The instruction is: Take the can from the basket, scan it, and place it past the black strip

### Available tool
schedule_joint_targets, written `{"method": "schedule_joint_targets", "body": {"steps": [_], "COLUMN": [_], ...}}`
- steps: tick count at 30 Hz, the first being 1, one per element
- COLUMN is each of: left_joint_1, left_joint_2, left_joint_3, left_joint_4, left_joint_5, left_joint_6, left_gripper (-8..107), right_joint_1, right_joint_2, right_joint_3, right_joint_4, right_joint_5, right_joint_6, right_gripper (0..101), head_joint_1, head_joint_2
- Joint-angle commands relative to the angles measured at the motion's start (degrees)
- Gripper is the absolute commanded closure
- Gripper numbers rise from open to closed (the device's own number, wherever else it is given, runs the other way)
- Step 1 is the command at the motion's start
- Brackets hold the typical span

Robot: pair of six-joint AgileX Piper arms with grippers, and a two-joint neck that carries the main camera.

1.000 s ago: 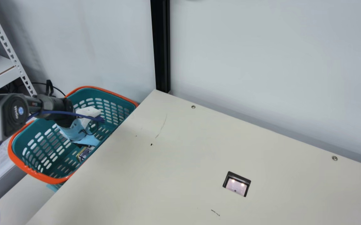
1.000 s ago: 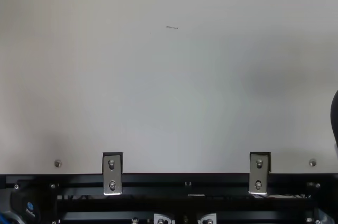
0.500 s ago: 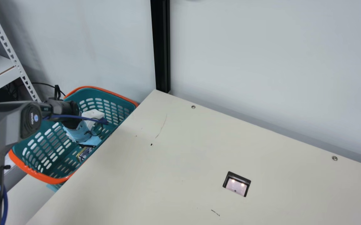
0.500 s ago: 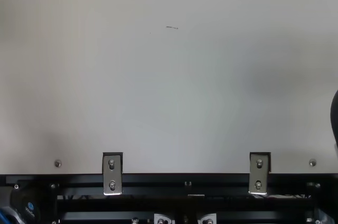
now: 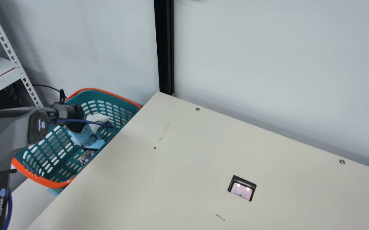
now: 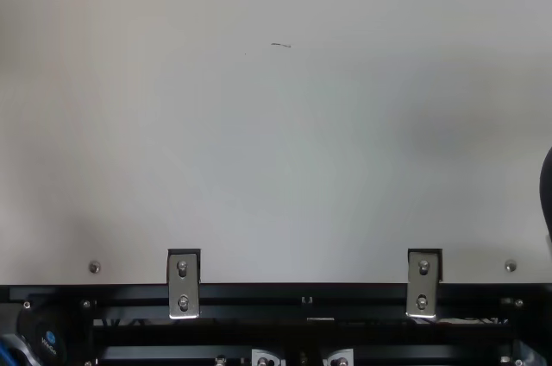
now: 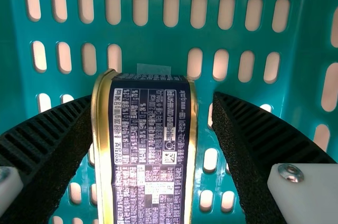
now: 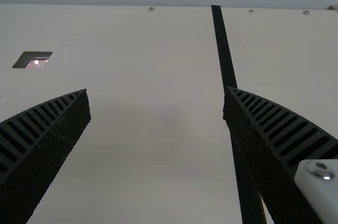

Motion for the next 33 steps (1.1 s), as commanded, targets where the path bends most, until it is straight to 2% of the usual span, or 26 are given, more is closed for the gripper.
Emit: {"method": "schedule_joint_targets", "body": {"steps": [1, 3, 4, 5, 11, 16, 26, 33], "left_joint_1": [-0.1, -0.1, -0.2, -0.2, -0.1, 0.4, 1.8, 2.6], "left_joint_2": [0.2, 0.5, 0.6, 0.7, -0.5, -5.5, -23.6, -37.3], "left_joint_3": [-0.4, -0.7, -0.9, -1.1, 0.1, 4.1, 15.3, 20.9], "left_joint_4": [-0.1, 0.1, 0.2, 0.2, -0.2, -3.0, -15.0, -23.2], "left_joint_5": [0.3, 0.6, 0.7, 0.9, 0.3, -2.6, -7.5, -8.9], "left_joint_6": [-0.1, -0.4, -0.6, -0.7, -0.9, 1.0, 10.9, 17.0], "left_gripper": [9, 9, 53, 89, 89, 89, 89, 89], "right_joint_1": [0.0, 0.0, 0.0, 0.0, 0.0, 0.0, 0.0, 0.0], "right_joint_2": [0.0, 0.0, 0.0, 0.0, 0.0, 0.0, 0.0, 0.0], "right_joint_3": [0.0, 0.0, 0.0, 0.0, 0.0, 0.0, 0.0, 0.0], "right_joint_4": [0.0, 0.0, 0.0, 0.0, 0.0, 0.0, 0.0, 0.0], "right_joint_5": [0.0, 0.0, 0.0, 0.0, 0.0, 0.0, 0.0, 0.0], "right_joint_6": [0.0, 0.0, 0.0, 0.0, 0.0, 0.0, 0.0, 0.0], "right_gripper": [0, 0, 0, 0, 0, 0, 0, 0], "head_joint_1": [-2.4, -2.4, -2.4, -2.4, -2.4, -2.4, -2.4, -2.4], "head_joint_2": [1.1, 1.1, 1.1, 1.1, 1.1, 1.1, 1.1, 1.1]}}
